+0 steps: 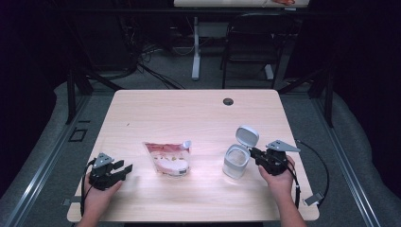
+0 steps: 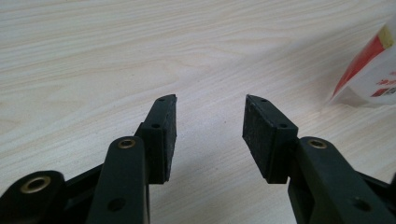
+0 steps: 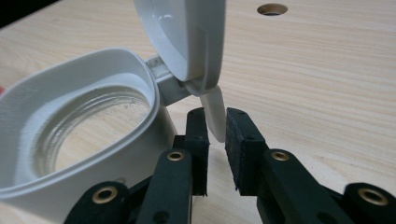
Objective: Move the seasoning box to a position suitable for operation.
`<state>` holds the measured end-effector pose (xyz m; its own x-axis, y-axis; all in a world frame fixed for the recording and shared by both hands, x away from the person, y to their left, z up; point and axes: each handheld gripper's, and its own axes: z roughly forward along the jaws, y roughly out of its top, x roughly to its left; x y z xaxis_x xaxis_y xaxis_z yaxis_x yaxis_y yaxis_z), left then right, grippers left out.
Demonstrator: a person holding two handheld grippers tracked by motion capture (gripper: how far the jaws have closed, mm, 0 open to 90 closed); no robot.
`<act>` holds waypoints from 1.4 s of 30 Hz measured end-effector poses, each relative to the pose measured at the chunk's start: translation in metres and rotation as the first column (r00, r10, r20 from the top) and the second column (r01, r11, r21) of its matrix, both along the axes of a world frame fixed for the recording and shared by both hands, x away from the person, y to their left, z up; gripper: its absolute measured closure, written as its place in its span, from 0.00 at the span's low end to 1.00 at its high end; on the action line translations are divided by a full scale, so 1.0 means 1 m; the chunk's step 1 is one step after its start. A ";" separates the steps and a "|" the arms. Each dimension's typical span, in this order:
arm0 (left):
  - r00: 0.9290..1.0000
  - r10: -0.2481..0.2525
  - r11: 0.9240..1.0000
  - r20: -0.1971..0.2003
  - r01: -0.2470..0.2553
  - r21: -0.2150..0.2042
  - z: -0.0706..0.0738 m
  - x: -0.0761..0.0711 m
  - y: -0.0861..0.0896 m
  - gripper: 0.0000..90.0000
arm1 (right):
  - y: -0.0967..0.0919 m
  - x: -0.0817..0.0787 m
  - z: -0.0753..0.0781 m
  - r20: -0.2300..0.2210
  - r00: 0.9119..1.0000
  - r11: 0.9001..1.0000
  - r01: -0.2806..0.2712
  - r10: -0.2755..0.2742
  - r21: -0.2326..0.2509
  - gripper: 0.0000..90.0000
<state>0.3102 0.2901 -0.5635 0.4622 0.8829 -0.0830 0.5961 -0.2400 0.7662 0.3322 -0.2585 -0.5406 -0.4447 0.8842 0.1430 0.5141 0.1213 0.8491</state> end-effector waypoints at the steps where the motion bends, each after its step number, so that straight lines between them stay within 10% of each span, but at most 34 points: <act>1: 1.000 0.001 1.000 0.003 -0.001 0.001 0.000 -0.001 0.000 0.62 | -0.001 -0.002 0.001 0.002 1.000 1.000 0.009 -0.009 0.004 0.87; 42: 1.000 0.020 1.000 0.020 -0.020 -0.022 0.002 0.005 0.000 0.60 | -0.001 -0.053 0.025 0.139 0.989 0.997 0.053 -0.045 -0.060 0.60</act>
